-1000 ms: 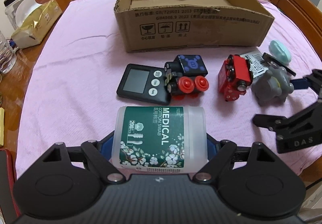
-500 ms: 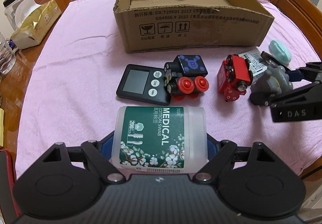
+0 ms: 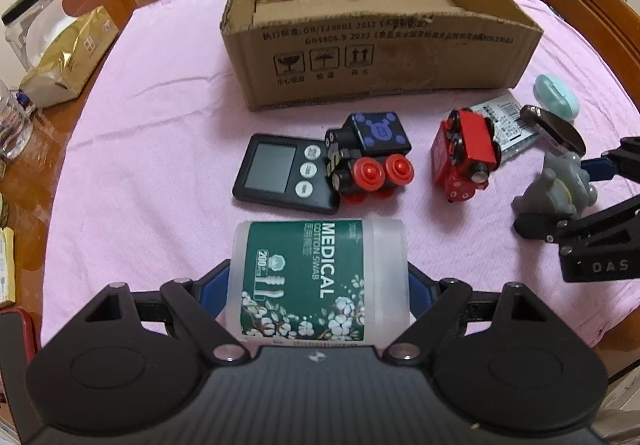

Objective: Organize rigid objects
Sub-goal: 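Carry the swab tub to the box with left tool while right tool lifts the cat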

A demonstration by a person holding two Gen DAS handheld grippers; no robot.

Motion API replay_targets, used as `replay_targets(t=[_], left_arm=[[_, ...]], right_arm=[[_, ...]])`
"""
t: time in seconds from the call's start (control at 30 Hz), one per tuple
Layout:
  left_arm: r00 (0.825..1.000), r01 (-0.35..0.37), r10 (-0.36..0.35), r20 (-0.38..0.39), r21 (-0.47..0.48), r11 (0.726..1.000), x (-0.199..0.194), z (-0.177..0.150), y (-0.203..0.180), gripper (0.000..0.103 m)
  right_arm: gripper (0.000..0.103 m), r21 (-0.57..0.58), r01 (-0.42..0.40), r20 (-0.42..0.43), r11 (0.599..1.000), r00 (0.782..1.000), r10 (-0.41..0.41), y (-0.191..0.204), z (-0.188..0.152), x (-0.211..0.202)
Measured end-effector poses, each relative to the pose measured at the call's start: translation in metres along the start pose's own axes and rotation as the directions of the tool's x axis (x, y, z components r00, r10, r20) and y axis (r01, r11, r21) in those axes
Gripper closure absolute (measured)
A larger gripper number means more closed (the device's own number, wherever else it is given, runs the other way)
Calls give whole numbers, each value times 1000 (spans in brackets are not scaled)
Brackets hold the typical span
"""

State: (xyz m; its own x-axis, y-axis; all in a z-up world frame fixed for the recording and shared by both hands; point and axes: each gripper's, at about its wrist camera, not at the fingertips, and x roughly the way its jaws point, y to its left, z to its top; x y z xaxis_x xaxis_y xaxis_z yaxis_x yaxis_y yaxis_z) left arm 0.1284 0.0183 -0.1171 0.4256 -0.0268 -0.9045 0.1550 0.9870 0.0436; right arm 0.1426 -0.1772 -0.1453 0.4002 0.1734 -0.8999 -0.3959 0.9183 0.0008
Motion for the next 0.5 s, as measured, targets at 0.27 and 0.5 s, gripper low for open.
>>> replay_targets(t=[0.27, 0.5], left_arm=[[999, 24, -24, -29, -1, 1000, 0, 3, 3, 21], [999, 19, -18, -50, 25, 1000, -4, 4, 4, 21]], right_arm=[[23, 42, 20, -19, 999, 1000, -20, 2, 4, 2], [26, 12, 17, -27, 1000, 1000, -16, 5, 7, -2]])
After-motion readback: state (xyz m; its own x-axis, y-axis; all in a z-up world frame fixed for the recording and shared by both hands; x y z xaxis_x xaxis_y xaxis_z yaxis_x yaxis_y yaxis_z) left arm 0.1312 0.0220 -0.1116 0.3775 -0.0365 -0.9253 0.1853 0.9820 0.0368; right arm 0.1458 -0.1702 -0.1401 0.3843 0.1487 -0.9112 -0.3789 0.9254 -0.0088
